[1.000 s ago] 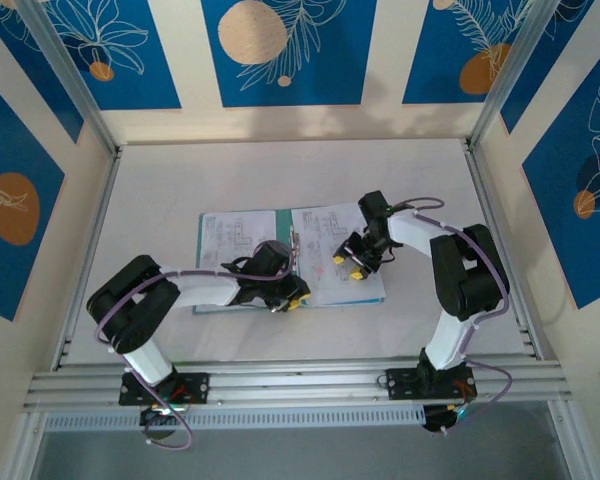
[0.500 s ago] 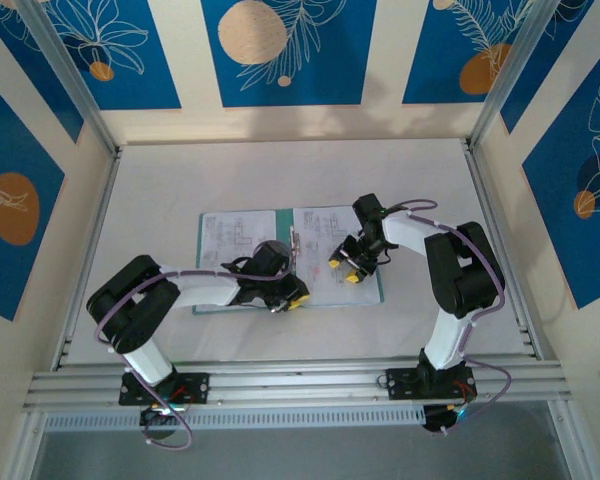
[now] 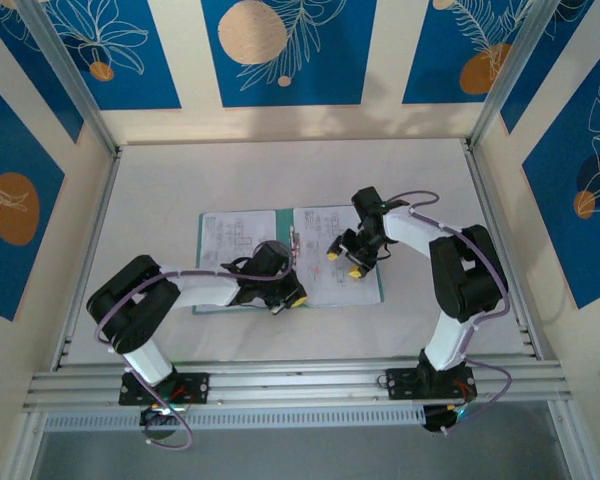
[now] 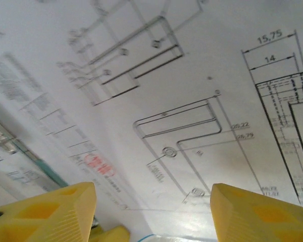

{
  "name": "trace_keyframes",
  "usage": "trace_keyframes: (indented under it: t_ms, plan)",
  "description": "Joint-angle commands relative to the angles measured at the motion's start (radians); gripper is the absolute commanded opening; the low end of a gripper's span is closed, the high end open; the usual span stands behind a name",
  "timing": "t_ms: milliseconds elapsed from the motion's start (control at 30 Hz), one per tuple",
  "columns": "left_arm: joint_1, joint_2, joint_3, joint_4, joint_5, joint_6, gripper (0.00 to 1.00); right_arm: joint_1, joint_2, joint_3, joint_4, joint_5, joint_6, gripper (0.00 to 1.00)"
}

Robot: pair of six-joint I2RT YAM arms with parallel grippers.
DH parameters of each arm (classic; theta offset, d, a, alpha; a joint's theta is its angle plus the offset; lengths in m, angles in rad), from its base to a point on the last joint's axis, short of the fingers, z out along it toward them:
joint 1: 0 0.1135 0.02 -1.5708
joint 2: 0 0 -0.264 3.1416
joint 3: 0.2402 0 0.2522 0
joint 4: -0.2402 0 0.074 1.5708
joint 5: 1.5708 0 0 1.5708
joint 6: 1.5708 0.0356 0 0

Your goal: Put the files into the folder

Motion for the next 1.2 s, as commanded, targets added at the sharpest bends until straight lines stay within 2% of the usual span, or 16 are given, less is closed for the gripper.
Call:
trace_keyframes:
  t_ms: [0,333,967,1067,1167]
  plan:
    - [0.007,0.0,-0.021,0.03,-0.024,-0.034,0.0,0.0,-0.064,0.055,-0.069,0.04,-0.032,0.63]
    - [0.007,0.019,-0.006,0.043,-0.026,-0.036,0.0,-0.028,-0.126,0.035,-0.092,0.048,-0.052,0.63]
    - [0.009,0.013,0.005,0.018,-0.035,-0.03,0.0,-0.029,-0.152,0.007,-0.083,0.048,-0.055,0.64]
    - [0.007,-0.007,0.007,-0.003,-0.038,-0.029,0.11,-0.029,-0.158,0.01,-0.086,0.051,-0.057,0.64]
    - [0.006,-0.039,0.013,-0.05,-0.051,-0.018,0.26,-0.031,-0.164,0.016,-0.088,0.053,-0.059,0.64]
